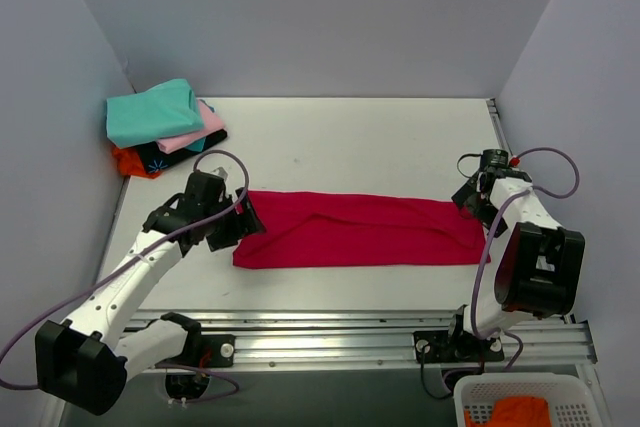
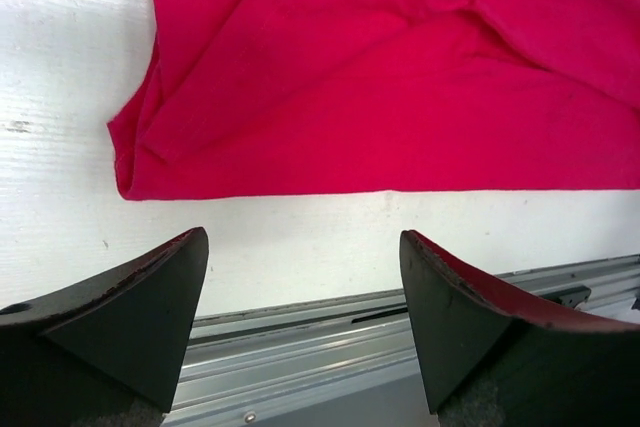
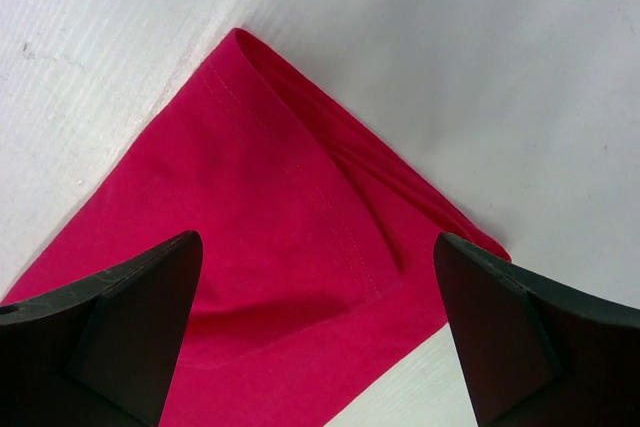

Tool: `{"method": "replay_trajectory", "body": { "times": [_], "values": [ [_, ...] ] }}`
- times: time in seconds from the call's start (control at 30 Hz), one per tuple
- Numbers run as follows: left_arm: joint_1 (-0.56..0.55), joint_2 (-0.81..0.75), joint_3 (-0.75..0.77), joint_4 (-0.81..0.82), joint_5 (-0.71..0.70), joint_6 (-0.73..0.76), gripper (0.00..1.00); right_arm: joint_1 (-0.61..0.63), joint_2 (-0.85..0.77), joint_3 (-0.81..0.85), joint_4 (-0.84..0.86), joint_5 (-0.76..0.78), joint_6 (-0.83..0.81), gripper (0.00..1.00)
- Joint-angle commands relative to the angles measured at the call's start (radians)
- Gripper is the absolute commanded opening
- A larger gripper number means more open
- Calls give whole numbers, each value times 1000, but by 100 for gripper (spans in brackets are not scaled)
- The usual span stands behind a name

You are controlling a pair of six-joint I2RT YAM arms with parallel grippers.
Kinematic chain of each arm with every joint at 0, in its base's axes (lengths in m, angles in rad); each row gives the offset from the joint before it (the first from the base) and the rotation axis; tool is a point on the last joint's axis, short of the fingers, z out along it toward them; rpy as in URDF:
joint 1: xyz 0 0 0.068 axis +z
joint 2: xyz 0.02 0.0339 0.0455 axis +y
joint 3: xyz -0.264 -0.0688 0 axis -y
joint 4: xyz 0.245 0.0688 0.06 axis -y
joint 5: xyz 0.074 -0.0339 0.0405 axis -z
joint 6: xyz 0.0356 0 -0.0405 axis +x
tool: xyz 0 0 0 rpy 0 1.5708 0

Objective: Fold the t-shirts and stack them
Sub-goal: Fold the tshirt

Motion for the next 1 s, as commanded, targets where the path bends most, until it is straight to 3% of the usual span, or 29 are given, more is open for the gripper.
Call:
{"method": "replay_trajectory", "body": {
  "times": [0.0, 0.13, 0.5, 0.67, 0.97],
  "values": [
    [-7, 24, 67, 7, -67, -21, 85, -8, 10, 23, -46, 35, 8, 96],
    [-7, 98, 94, 108, -79, 10, 82, -8, -4, 17, -38, 10, 5, 95],
    [-7, 546, 302, 373, 29, 140, 72, -6, -42, 40, -69, -13, -55, 93],
    [-7, 708, 400, 398, 77, 142, 68, -6, -65, 35, -87, -16, -72, 92],
    [3, 828, 531, 403, 97, 197, 66, -6, -59, 44, -98, -22, -81, 91]
  ]
}}
